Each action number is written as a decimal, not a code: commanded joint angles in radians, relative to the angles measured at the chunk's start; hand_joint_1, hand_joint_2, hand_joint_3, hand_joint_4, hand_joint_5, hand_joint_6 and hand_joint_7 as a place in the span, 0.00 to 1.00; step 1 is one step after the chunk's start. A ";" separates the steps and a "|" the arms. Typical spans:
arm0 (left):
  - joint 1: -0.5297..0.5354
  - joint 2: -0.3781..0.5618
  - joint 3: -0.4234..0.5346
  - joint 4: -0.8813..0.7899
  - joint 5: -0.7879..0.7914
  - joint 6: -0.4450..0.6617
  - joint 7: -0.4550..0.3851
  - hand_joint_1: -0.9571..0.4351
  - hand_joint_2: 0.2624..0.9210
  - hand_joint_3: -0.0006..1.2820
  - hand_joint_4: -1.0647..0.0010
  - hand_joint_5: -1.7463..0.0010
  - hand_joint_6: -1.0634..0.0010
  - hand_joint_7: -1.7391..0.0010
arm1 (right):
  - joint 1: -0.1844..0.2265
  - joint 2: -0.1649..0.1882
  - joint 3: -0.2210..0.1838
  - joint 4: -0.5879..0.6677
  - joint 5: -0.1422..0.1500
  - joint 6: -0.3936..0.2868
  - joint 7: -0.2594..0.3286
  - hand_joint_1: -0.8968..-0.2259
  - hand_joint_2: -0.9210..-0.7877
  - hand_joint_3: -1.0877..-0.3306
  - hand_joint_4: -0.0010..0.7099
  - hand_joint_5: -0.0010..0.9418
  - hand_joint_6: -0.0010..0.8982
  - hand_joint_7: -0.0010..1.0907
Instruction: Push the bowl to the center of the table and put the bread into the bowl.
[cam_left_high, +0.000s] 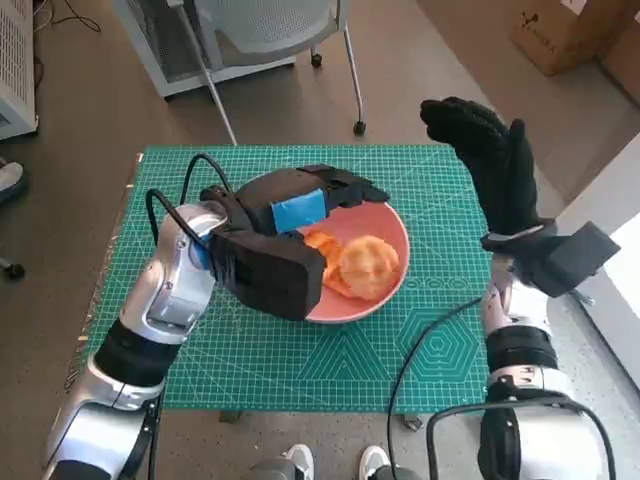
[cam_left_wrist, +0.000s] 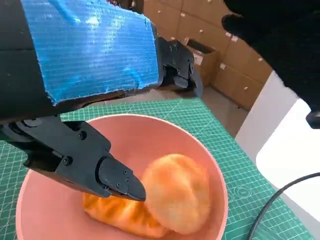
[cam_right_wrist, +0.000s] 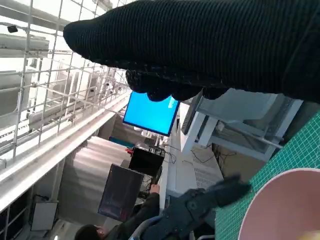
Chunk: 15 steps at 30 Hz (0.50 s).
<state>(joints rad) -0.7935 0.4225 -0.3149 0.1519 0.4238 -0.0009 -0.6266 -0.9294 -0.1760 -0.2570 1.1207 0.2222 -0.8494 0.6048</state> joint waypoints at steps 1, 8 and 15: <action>0.020 0.024 0.049 0.004 -0.049 -0.030 0.013 0.42 0.81 0.01 1.00 1.00 0.91 0.87 | 0.004 0.007 0.007 0.015 -0.008 0.019 -0.014 0.42 0.00 0.59 0.27 0.01 0.35 0.00; 0.062 0.044 0.174 0.024 -0.174 -0.102 0.047 0.41 0.81 0.01 1.00 1.00 0.93 0.87 | 0.001 0.015 0.015 0.008 -0.011 0.018 -0.018 0.42 0.00 0.59 0.28 0.01 0.35 0.00; 0.103 -0.005 0.347 0.122 -0.399 -0.219 0.100 0.38 0.85 0.02 0.99 1.00 0.91 0.88 | -0.008 0.021 0.026 0.002 -0.017 0.018 -0.026 0.41 0.00 0.59 0.27 0.00 0.36 0.00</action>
<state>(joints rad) -0.7184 0.4453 -0.0452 0.2338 0.1287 -0.1837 -0.5551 -0.9341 -0.1691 -0.2382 1.1207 0.2126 -0.8431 0.5863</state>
